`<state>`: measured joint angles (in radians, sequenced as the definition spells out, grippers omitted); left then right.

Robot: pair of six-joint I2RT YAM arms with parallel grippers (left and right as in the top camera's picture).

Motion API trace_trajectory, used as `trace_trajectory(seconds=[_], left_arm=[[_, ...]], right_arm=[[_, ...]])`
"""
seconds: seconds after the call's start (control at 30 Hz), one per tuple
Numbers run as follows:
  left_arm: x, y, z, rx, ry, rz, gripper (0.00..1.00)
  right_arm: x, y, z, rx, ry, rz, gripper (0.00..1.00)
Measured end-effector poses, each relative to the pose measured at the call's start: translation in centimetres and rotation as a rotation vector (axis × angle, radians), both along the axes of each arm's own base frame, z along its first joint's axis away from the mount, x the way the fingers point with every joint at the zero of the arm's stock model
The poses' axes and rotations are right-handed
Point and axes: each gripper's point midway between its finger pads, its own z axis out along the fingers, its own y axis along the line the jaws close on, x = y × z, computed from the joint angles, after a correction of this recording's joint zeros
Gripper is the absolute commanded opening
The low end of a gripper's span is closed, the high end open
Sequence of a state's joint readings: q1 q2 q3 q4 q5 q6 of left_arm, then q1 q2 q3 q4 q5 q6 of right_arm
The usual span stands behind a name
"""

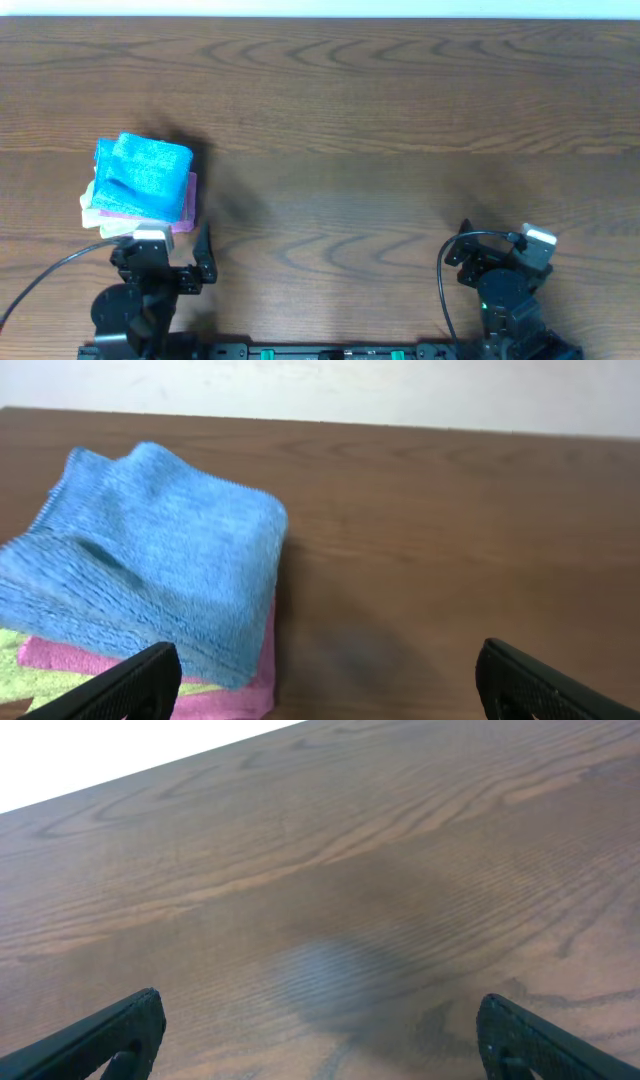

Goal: Fold the cloth

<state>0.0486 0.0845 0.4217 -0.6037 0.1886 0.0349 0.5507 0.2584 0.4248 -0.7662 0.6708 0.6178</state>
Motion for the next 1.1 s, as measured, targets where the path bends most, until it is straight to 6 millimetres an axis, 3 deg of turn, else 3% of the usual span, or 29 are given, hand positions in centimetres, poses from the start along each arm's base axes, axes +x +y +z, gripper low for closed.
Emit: trace_trajectory(seconds=[0.53, 0.67, 1.1], left_arm=[[-2.8, -0.4, -8.6, 0.165, 0.256, -0.111, 0.95], [-3.4, -0.3, -9.8, 0.176, 0.304, -0.117, 0.95], [-2.5, 1.2, -10.8, 0.100, 0.310, 0.024, 0.95]], right_arm=[[0.0, 0.0, 0.0, 0.000, 0.000, 0.000, 0.99], [0.0, 0.0, 0.0, 0.000, 0.000, 0.000, 0.99], [0.0, 0.0, 0.0, 0.000, 0.000, 0.000, 0.99]])
